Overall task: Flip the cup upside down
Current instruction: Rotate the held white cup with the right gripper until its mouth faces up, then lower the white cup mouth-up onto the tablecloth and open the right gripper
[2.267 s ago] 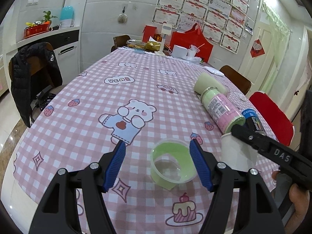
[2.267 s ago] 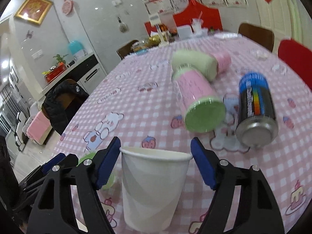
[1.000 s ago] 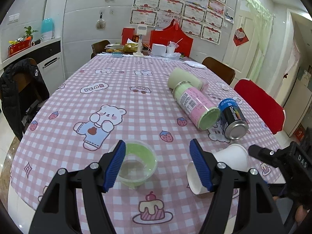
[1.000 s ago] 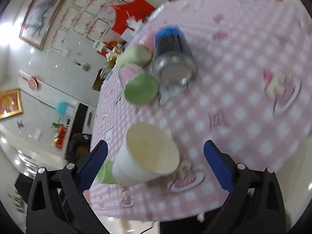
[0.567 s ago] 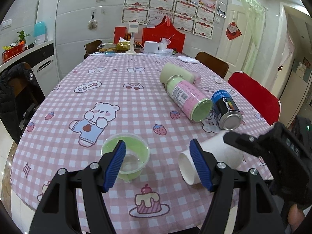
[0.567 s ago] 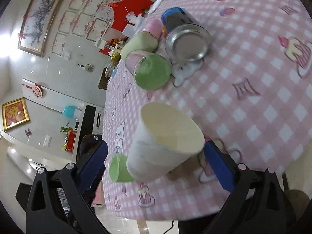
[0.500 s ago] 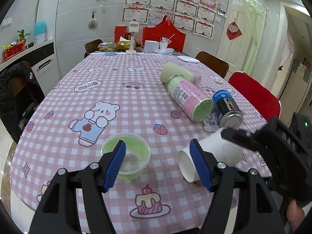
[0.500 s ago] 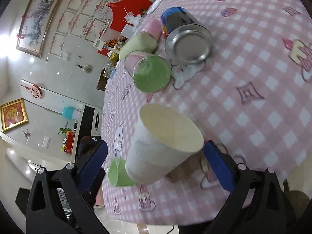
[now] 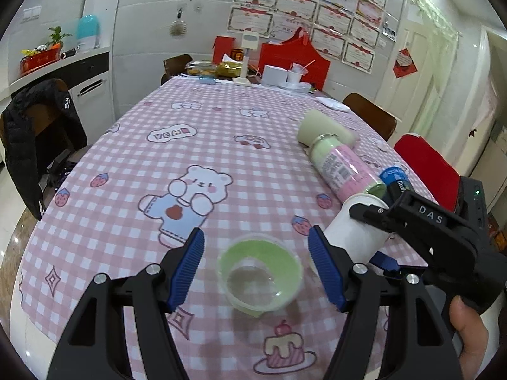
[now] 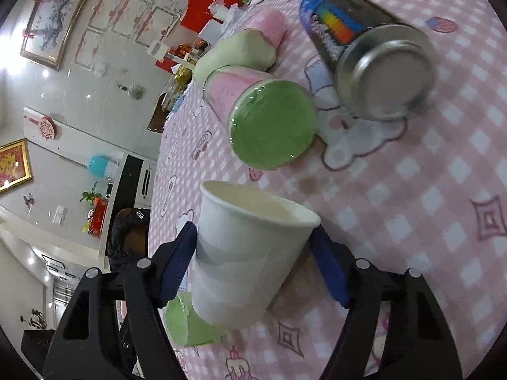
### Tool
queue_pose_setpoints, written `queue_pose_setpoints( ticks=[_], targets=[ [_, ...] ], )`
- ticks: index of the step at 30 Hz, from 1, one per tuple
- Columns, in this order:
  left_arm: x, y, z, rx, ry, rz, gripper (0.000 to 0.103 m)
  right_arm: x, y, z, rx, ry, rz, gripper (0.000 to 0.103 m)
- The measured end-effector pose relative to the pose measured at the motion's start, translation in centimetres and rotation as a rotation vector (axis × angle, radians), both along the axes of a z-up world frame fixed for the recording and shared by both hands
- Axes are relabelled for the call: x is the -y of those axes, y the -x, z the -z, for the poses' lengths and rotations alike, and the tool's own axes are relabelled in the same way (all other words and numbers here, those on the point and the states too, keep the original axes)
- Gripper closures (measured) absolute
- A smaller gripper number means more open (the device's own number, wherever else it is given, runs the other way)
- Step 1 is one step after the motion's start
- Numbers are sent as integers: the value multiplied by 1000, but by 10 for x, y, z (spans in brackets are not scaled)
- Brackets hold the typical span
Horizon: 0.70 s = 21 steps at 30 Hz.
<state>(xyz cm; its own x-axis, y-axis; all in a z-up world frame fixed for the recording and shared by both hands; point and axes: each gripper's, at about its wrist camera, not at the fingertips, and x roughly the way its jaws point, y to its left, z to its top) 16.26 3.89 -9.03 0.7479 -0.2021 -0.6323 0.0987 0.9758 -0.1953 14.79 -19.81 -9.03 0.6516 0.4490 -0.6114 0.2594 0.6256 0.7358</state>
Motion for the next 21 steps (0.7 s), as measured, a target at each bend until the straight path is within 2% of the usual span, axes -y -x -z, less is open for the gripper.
queue_pose_setpoints(
  ticks=[6, 10, 13, 16, 21],
  targets=[
    [-9, -6, 2, -8, 14, -13, 36, -5, -18, -3, -27, 28, -32, 34],
    [-12, -11, 4, -13, 18, -20, 36, -9, -21, -4, -18, 42, -70, 35],
    [-16, -14, 5, -18, 28, -32, 36, -15, -21, -11, 21, 81, -117, 36],
    [-19, -14, 7, -21, 38, -44, 36, -23, -19, -20, 62, 151, -166, 36],
    [-20, -13, 8, -24, 45, -57, 36, -36, -10, -39, 143, 346, -209, 36]
  ],
)
